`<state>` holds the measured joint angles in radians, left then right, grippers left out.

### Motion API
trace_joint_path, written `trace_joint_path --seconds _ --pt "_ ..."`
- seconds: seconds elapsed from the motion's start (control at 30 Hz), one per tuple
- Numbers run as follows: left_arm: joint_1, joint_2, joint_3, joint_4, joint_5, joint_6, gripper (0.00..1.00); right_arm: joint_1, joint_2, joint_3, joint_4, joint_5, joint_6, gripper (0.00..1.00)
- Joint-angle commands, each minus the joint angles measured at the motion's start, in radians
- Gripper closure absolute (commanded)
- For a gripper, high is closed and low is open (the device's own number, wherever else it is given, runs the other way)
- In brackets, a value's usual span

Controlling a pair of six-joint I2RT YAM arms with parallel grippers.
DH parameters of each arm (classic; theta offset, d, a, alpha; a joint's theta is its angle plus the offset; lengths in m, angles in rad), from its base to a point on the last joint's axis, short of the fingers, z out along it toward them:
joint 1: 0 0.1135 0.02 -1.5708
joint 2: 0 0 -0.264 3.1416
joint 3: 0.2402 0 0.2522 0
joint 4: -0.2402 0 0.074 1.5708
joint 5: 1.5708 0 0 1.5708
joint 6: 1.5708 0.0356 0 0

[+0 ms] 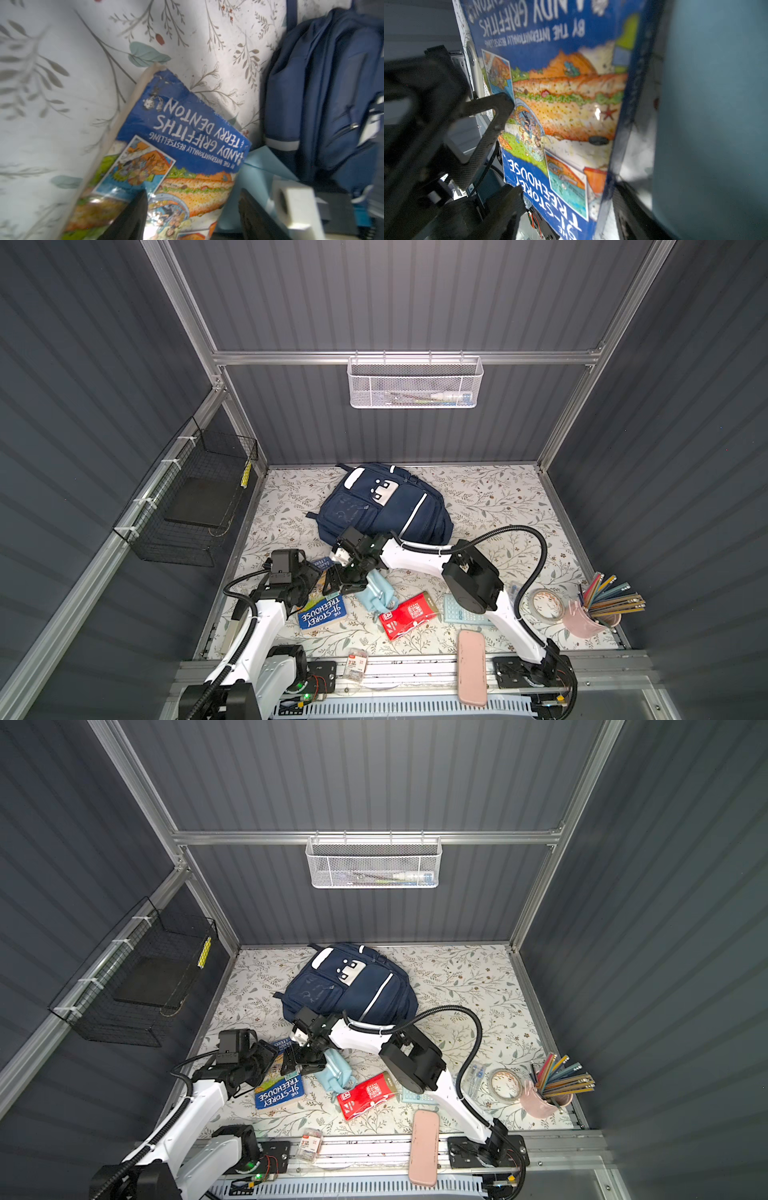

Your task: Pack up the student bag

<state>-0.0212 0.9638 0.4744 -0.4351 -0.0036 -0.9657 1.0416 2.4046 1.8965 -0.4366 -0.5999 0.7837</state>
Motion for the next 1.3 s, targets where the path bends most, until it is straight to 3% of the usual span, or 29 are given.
trace_joint_path --seconds 0.0,0.1,0.33,0.43,0.53,0.6,0.9,1.03,1.1,1.17,1.27 --pt "-0.002 0.028 0.093 -0.289 -0.188 0.168 0.22 -0.009 0.024 -0.043 0.026 0.080 0.017 0.29" --pt "-0.001 0.044 0.104 -0.306 -0.251 0.197 0.20 -0.009 0.017 -0.049 0.041 0.066 0.009 0.28" --pt "0.001 0.206 0.058 -0.169 -0.126 0.111 0.19 -0.014 0.017 -0.056 0.042 0.030 -0.009 0.27" --pt "0.001 0.200 0.015 -0.084 -0.070 0.056 0.25 -0.018 0.025 -0.053 0.042 0.039 -0.011 0.26" --pt "0.001 0.195 -0.028 -0.024 0.008 -0.013 0.37 -0.018 0.034 -0.019 -0.031 0.126 -0.033 0.26" --pt "0.001 0.193 -0.064 0.015 0.045 -0.055 0.38 -0.015 0.033 -0.006 -0.042 0.152 -0.037 0.25" --pt "0.001 0.229 -0.172 0.160 0.143 -0.113 0.51 -0.025 0.043 -0.142 0.408 -0.051 0.125 0.23" --pt "0.001 0.187 -0.177 0.155 0.126 -0.105 0.63 -0.028 0.028 -0.180 0.450 -0.068 0.145 0.22" --pt "0.001 0.159 -0.168 0.129 0.109 -0.090 0.73 -0.032 0.021 -0.221 0.548 -0.109 0.193 0.25" --pt "0.001 0.133 -0.163 0.119 0.101 -0.077 0.80 -0.033 0.015 -0.224 0.526 -0.104 0.186 0.35" --pt "0.001 0.110 -0.161 0.089 0.088 -0.061 0.85 -0.039 -0.018 -0.262 0.503 -0.068 0.169 0.58"
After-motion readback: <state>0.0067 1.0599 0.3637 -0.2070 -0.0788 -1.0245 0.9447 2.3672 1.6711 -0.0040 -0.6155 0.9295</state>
